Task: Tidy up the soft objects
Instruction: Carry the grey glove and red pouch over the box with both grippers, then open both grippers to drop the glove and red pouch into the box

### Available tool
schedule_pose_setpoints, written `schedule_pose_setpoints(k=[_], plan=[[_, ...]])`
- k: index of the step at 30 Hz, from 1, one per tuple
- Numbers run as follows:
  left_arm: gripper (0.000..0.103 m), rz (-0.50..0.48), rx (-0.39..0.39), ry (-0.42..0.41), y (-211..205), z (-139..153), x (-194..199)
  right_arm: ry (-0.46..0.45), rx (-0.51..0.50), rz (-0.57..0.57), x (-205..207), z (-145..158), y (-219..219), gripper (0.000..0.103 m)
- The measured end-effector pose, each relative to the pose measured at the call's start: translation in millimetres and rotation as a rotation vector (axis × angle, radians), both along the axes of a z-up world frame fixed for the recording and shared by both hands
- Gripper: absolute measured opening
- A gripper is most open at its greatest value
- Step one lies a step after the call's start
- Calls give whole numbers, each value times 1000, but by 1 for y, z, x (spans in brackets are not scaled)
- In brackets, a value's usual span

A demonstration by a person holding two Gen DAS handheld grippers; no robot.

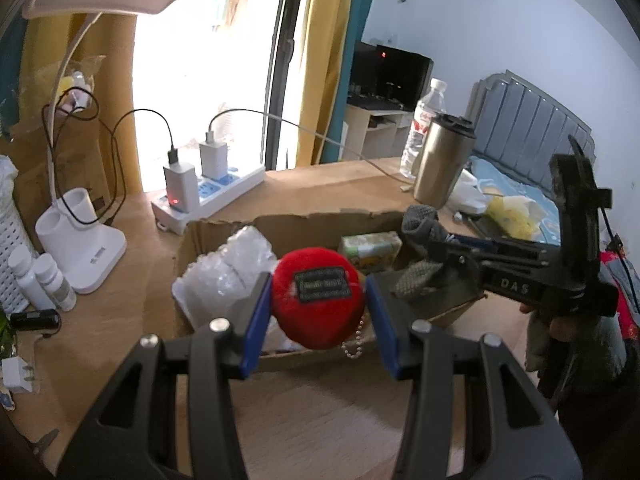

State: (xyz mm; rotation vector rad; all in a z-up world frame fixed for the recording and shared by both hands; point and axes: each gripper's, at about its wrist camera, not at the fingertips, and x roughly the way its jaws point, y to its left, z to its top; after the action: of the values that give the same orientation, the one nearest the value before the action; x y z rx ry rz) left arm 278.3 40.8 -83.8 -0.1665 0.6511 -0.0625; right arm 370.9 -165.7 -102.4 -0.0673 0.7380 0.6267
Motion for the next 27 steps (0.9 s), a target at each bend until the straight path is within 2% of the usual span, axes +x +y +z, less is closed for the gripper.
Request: schedule_pose_setpoints(k=[1, 3, 4, 7, 17, 27], plan=[[48, -3, 1, 1, -1, 0, 1, -24, 5, -3, -3, 4, -2, 39], [48, -9, 3, 1, -4, 0, 3, -66, 23, 2, -7, 11, -6, 56], [48, -10, 3, 2, -4, -1, 4, -79, 24, 0, -8, 13, -7, 57], [48, -15, 5, 6, -8, -2, 7, -94, 6, -20, -4, 12, -10, 59], [48, -28, 14, 27, -21, -8, 21, 16, -23, -44, 17, -23, -17, 60], [49, -20, 44, 45, -32, -17, 37, 6, 23, -28, 17, -20, -28, 62]])
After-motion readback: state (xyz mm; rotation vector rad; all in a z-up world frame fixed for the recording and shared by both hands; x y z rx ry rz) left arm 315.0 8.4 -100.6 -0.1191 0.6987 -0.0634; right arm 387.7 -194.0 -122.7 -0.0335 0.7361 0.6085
